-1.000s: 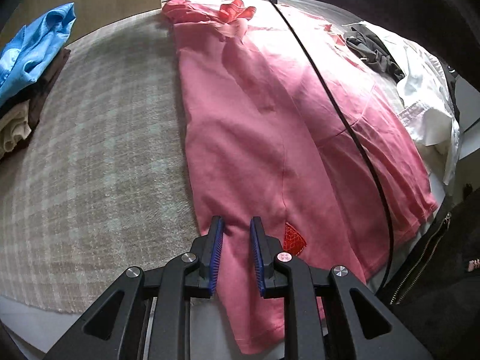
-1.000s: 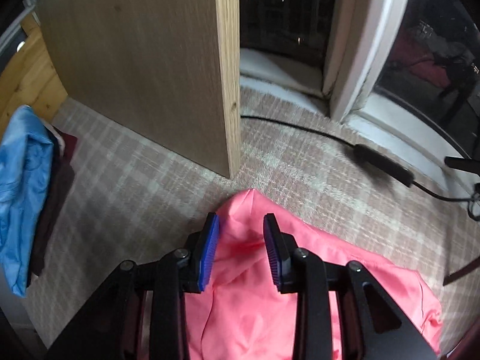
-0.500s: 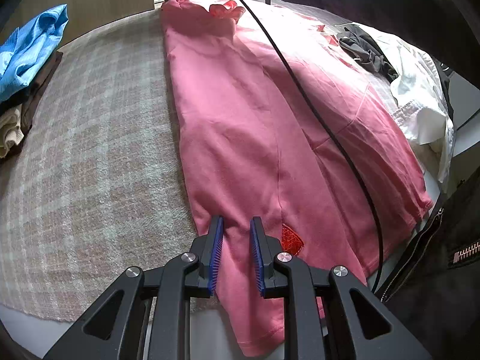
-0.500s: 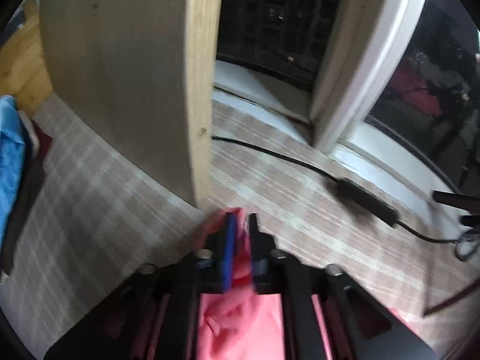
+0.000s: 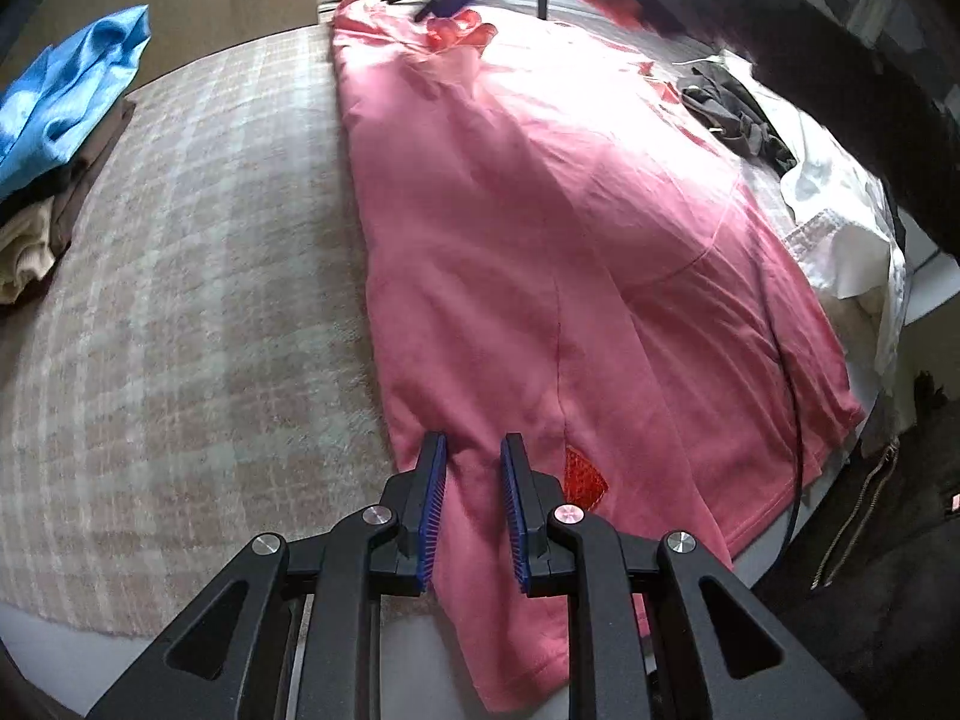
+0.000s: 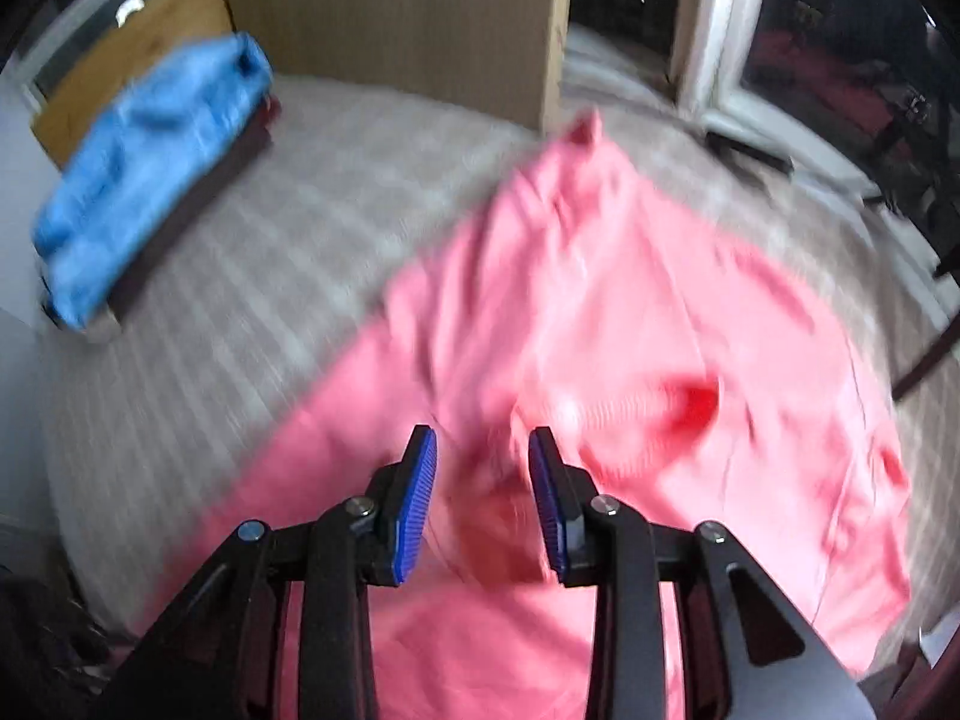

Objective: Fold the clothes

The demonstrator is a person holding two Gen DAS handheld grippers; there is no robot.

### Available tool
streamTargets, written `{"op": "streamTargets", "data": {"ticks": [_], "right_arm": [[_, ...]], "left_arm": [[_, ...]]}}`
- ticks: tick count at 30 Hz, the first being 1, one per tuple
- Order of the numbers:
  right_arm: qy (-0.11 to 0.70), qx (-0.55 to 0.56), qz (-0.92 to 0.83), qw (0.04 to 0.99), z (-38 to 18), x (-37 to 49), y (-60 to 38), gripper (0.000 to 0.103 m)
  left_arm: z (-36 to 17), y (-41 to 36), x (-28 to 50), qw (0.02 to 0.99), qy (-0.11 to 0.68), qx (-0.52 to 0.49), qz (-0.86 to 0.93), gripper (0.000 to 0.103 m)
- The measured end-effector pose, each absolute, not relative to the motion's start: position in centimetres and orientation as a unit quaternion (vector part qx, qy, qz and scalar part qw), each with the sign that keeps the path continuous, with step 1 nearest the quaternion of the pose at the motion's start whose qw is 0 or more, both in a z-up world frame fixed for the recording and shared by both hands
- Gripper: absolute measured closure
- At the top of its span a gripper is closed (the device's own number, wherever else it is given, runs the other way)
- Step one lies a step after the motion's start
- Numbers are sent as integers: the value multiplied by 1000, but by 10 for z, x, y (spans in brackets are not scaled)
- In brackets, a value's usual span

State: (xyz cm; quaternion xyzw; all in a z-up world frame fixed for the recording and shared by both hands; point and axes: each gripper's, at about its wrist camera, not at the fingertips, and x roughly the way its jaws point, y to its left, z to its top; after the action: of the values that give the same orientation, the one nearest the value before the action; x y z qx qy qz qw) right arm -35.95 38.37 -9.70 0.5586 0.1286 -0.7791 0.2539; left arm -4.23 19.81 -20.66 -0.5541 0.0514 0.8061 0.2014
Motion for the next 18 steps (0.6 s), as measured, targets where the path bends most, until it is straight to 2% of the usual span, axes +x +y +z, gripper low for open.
{"op": "streamTargets", "data": {"ticks": [2,5,8,13,18], "right_arm": [[145,560,-785,221,-95,-355,398,71],[129,544,-807,193,-75,-340,428,71],[82,538,-807,229,-49,-310,449,71],[69,533,-803,257,-31,-236,463,71],[32,524,-821,223,-12,-187,534,70]], "left_arm": [[-197,199,-33,191,52,-544,816,88],[-183,207,-15,205,39,-525,825,88],[-186,226,4,229,47,-521,821,87],[-209,252,29,227,62,-545,805,87],[-177,268,56,249,39,-519,817,87]]}}
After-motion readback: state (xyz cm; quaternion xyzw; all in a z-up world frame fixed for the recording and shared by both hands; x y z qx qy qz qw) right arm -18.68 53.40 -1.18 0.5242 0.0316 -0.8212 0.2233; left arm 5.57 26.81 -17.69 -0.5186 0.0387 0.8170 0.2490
